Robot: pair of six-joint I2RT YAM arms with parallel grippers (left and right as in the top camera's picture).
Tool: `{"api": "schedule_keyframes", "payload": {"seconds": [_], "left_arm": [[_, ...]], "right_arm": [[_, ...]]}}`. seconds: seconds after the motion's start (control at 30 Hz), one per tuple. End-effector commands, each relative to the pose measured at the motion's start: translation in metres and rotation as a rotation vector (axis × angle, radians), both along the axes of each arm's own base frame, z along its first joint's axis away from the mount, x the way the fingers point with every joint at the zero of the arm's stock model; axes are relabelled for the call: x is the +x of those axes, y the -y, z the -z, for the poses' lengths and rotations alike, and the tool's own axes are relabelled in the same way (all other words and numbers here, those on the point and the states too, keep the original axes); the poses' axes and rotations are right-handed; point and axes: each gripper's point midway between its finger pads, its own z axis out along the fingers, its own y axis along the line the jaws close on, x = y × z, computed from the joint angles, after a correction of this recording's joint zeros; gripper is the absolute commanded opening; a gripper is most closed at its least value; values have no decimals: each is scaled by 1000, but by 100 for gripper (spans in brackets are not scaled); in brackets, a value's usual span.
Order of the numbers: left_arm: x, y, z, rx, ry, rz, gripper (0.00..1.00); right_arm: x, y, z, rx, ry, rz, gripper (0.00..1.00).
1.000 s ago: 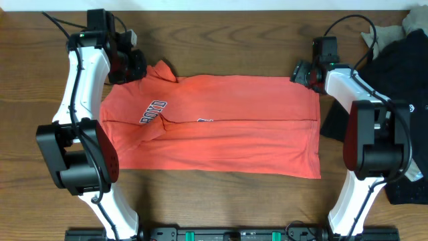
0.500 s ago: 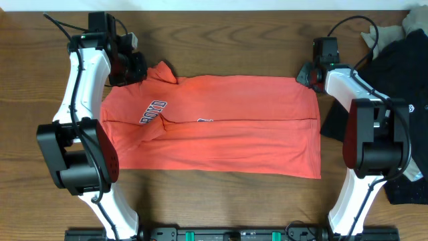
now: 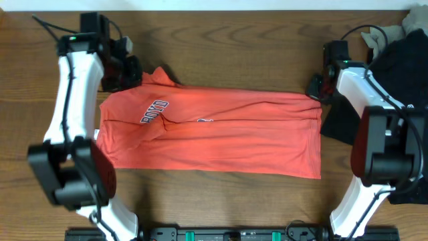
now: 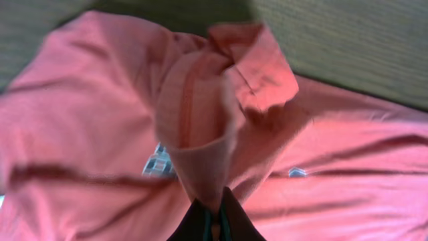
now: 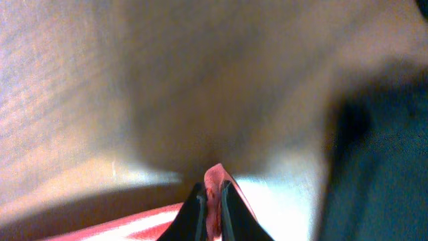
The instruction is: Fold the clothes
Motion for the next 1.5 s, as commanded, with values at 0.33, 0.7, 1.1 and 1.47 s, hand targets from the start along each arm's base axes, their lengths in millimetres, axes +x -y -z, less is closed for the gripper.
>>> {"api": "schedule_keyframes", "payload": {"seconds": [0.33, 0.7, 1.1, 1.47], "left_arm": [[-88, -47, -52, 114, -131, -189, 6], [-112, -74, -49, 272, -238, -306, 6], [-132, -73, -29, 284, -337, -321, 6], [-90, -42, 7, 108, -187, -221, 48]], "right_arm": [[-75, -17, -38, 36, -221, -93, 9], [-108, -21, -40, 47, -357, -145, 9], [-142, -32, -47, 117, -494, -196, 10], [-134, -32, -45, 111, -463, -197, 40]]}}
